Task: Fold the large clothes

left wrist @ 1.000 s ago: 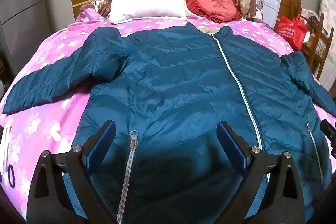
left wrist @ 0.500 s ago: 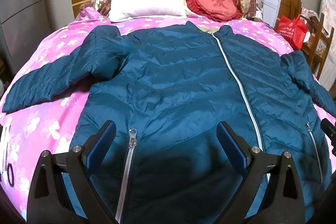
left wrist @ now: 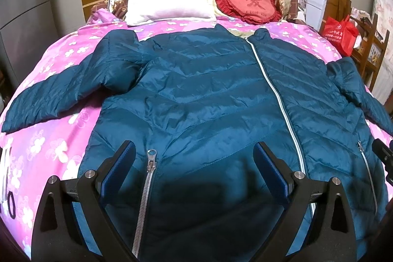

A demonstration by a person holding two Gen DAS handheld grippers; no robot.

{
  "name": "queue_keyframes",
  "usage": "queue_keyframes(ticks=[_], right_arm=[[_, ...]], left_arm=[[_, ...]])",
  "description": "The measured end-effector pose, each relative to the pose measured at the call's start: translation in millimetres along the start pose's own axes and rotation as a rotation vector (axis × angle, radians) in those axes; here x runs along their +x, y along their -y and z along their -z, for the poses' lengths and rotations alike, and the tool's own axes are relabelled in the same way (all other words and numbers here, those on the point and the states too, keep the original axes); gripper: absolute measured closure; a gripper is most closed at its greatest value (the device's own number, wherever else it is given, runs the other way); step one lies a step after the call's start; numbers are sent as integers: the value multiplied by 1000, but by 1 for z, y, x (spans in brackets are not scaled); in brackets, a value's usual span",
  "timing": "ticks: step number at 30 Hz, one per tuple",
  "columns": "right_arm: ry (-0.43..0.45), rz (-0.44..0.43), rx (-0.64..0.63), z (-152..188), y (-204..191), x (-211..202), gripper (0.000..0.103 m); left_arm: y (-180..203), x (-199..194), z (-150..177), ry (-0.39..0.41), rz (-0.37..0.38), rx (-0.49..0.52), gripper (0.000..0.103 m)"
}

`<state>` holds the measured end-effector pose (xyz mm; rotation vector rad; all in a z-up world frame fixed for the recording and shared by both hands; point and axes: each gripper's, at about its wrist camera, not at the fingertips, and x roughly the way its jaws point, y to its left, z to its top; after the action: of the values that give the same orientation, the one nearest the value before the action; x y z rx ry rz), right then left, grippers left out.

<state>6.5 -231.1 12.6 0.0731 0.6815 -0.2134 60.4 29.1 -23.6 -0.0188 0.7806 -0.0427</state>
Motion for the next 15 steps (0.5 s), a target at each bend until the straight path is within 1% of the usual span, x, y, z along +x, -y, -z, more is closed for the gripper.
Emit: queue_keyframes(ticks=[11, 15], right_arm=[[-1, -3, -1, 1, -1, 1, 0], [7, -21, -4, 1, -3, -2, 0]], left_arm=[[1, 2, 3, -4, -10, 7, 6], [2, 4, 5, -8, -15, 3, 6]])
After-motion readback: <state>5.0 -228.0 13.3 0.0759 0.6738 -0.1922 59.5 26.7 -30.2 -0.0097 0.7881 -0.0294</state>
